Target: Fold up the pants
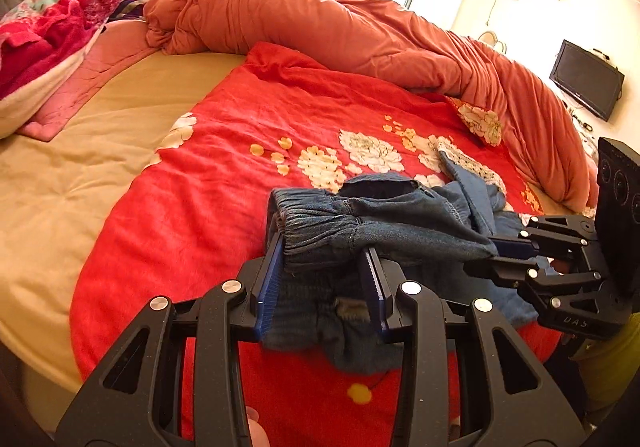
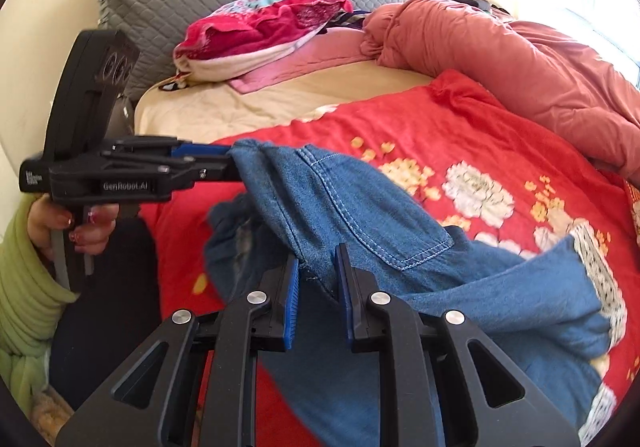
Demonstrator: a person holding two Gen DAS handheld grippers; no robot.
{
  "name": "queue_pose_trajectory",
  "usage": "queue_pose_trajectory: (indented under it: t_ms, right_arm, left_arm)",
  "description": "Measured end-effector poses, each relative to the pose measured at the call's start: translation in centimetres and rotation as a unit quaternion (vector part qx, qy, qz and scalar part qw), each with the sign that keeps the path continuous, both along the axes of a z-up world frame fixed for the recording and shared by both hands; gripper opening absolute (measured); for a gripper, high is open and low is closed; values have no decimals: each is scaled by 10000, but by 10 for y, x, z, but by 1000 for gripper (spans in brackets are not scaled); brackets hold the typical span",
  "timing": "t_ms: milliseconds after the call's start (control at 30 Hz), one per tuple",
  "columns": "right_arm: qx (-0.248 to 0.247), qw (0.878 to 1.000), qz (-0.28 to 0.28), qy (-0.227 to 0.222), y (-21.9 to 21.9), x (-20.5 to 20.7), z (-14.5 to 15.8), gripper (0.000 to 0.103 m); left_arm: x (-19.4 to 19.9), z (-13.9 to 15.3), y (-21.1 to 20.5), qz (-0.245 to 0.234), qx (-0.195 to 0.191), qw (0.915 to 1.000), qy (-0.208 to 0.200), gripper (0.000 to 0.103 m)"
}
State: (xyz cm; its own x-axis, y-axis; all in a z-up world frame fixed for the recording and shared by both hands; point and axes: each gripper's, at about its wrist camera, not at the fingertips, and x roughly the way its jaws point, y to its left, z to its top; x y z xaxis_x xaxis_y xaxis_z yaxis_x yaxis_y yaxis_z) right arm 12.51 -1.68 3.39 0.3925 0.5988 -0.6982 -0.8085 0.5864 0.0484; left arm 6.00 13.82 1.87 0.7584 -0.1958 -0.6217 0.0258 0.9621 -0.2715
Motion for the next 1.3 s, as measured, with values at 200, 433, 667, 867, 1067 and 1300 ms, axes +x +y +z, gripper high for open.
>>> queue_pose_trajectory:
  t_ms: [200, 433, 667, 867, 1067, 1300]
  right_arm:
    - [21, 9998, -28, 185, 0, -22, -19, 16]
    - [-85, 9995, -85, 297, 5, -38, -37, 16]
    - [-114, 9993, -125, 342, 8, -44, -45, 19]
    - [-18, 9990, -189, 410, 6, -43, -47, 19]
    - [217, 9985, -165, 464, -11, -48, -31, 38]
    - [543, 9945, -857, 267, -43, -35, -7, 47]
  left_arm:
    - [-16, -14, -6, 2, 109, 9995, 286, 29]
    - [-30, -27, 1, 241, 98, 9981, 552, 29]
    - [-49, 5, 4, 341, 104, 9992, 156, 29]
    - [-14, 29, -33, -156, -87, 9998, 28, 29]
    - [23, -4, -63, 80, 868, 9932, 772, 29]
    - [4, -20, -48, 216, 857, 9915, 953, 29]
